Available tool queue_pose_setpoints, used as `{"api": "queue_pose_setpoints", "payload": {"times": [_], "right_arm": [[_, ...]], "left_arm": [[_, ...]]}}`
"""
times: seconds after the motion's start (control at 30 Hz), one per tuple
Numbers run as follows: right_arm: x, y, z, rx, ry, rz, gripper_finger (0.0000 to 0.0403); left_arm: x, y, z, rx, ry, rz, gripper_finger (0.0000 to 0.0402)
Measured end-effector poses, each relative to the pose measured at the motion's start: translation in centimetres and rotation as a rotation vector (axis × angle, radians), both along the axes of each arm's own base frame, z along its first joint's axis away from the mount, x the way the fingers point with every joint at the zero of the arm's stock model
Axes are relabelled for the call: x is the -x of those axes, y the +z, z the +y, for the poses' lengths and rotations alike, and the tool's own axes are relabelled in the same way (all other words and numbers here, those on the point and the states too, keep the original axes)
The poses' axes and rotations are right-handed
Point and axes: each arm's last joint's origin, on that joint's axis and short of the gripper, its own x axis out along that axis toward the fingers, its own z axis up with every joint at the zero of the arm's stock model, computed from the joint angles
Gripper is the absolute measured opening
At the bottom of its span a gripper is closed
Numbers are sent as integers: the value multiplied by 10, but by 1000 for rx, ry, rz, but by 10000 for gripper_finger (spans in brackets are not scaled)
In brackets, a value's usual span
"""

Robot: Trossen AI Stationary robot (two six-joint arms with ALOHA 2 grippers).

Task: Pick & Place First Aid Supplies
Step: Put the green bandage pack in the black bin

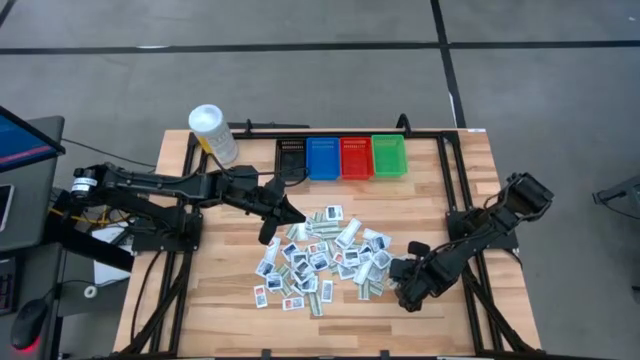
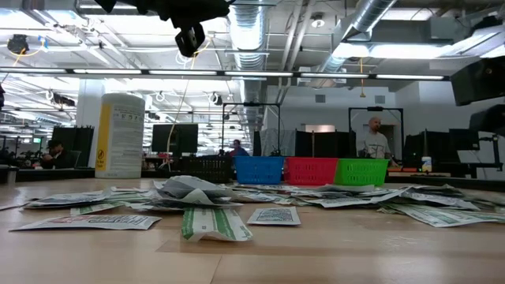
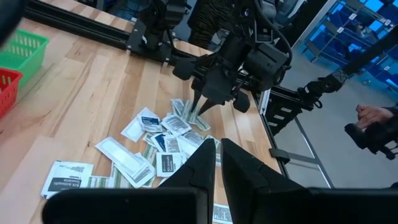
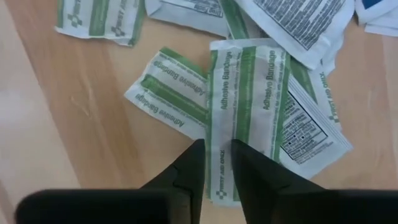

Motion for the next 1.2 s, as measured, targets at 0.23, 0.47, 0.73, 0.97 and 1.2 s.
{"api": "queue_pose_setpoints", "payload": {"times": [0.23,0.47,0.73,0.97,1.2], "right_arm": [[-7,-5,6,9,-15,32,11],[-6,11,5,-19,-10,0,6],[-3,32,3,-77,-9,-69,2],[0,51,0,-128,-10,-132,1],[4,71,-7,-185,-22,-206,1]], "left_arm": [[0,0,-5,1,-20,-3,26],[0,1,-5,0,-21,-10,26],[0,1,-5,-1,-21,-13,26],[0,1,-5,-1,-21,-15,26],[0,2,-5,-1,-21,-18,26]]}}
